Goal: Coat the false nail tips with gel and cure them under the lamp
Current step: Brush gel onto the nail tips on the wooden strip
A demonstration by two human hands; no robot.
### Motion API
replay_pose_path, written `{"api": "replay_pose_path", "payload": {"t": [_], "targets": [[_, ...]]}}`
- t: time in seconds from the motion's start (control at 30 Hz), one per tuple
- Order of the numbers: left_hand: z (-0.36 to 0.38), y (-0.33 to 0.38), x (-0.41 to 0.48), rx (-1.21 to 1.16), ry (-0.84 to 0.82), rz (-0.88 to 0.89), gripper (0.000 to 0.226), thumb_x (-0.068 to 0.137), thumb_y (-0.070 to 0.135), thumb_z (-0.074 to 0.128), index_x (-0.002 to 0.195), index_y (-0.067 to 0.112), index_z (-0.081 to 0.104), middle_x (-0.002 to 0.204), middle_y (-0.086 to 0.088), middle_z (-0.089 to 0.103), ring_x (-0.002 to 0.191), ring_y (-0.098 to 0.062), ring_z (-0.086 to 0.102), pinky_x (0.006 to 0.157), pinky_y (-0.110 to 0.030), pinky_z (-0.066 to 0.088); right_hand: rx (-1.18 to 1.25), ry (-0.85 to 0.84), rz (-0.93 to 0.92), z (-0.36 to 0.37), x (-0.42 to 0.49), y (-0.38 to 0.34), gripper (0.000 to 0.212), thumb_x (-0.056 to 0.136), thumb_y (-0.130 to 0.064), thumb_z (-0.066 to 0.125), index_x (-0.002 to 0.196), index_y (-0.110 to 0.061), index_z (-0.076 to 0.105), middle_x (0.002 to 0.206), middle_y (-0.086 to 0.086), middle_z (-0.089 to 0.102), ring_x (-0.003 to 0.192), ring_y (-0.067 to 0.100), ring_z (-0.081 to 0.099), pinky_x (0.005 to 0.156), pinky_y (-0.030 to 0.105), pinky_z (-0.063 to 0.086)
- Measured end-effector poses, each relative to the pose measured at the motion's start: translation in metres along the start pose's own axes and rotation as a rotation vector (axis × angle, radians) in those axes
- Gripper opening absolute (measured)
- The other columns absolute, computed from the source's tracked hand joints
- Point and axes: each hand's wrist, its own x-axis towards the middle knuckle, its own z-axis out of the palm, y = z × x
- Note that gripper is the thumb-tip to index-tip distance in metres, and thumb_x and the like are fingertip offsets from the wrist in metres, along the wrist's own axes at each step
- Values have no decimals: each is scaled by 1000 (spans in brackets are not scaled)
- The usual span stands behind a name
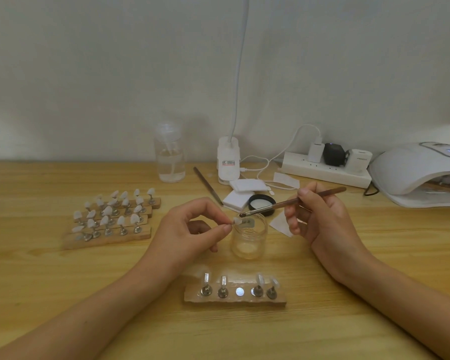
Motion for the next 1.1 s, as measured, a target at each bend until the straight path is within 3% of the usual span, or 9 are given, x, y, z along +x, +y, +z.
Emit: {"api": "replay_pose_path", "payload": {"t": [0.17,0.3,0.47,0.6,0.73,0.87,1.03,1.1], "targets": [[0,0,0,-6,-3,7,14,80,11,77,74,21,70,73,7,69,56,-9,62,60,-18,52,-34,42,17,-1,1,3,18,98,-16,51,80,-11,51,64,6,62,54,15,57,47,23,48],[0,0,0,-1,0,5,16,81,9,77,73,21,70,73,4,69,55,-9,61,59,-18,51,-5,-9,-11,0,0,0,16,87,-26,57,79,-14,52,65,6,62,54,14,58,48,23,48],[0,0,0,-4,-5,1,14,81,10,77,74,20,69,70,7,68,55,-9,61,60,-18,51,-34,47,-6,-1,2,3,18,97,-15,51,79,-12,51,63,5,63,54,14,57,47,22,47],[0,0,0,-10,-9,0,13,81,11,77,74,19,69,70,8,68,56,-8,61,59,-17,50,-36,-17,-25,0,0,1,18,88,-26,56,81,-10,51,64,5,62,54,14,58,48,23,48],[0,1,-1,1,-6,-2,14,81,12,77,74,21,69,73,8,69,57,-9,61,60,-17,50,-43,44,-2,-2,2,4,16,97,-15,51,81,-10,51,63,4,62,54,14,57,47,23,47],[0,1,-1,2,-3,-3,14,81,13,77,74,22,69,74,7,70,57,-8,62,60,-17,50,-16,-31,-20,1,0,1,19,84,-28,57,83,-10,50,65,4,63,55,14,58,48,23,48],[0,0,-1,4,-12,-8,13,82,13,77,75,21,69,71,10,68,57,-9,62,61,-18,51,-24,52,7,-1,2,3,15,96,-16,52,82,-11,50,62,5,62,53,14,56,46,22,47],[-1,0,0,5,-9,-10,13,81,13,77,75,22,69,72,9,69,57,-9,62,61,-19,51,14,9,-5,0,1,1,15,91,-23,55,80,-13,51,63,5,62,53,13,57,47,22,47]]}}
